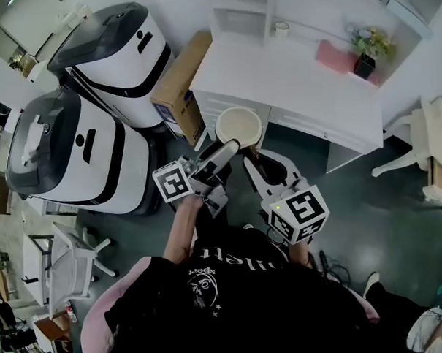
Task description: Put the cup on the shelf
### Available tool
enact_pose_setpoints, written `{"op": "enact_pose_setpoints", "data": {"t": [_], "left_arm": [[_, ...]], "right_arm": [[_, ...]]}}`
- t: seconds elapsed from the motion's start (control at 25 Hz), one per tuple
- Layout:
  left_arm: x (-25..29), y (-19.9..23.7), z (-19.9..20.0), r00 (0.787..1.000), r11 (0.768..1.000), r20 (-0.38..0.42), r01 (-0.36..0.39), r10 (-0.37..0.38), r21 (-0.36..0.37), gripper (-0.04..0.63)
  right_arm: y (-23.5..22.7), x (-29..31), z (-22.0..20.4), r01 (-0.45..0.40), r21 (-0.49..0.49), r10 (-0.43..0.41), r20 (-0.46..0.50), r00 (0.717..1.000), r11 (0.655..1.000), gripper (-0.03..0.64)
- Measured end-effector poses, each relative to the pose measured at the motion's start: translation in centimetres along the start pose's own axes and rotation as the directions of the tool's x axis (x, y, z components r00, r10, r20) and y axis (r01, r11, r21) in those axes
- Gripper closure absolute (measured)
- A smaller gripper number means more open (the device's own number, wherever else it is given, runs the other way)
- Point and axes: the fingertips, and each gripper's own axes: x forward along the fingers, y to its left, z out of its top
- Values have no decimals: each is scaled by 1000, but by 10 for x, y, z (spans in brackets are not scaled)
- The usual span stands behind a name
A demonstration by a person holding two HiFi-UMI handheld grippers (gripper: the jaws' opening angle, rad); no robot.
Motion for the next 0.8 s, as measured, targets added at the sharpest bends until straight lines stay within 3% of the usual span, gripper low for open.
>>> {"op": "enact_pose_setpoints", "data": {"t": [0.28, 0.8], "left_arm": [[15, 52, 62, 1000, 1000, -5, 17, -18, -23, 207], [39, 164, 234, 996, 997, -78, 43, -47, -64, 207]], "right_arm": [[-27, 76, 11, 28, -3, -28, -10, 1000, 1000, 537], [-73, 273, 53, 122, 40, -121, -12, 993, 992, 537]]}}
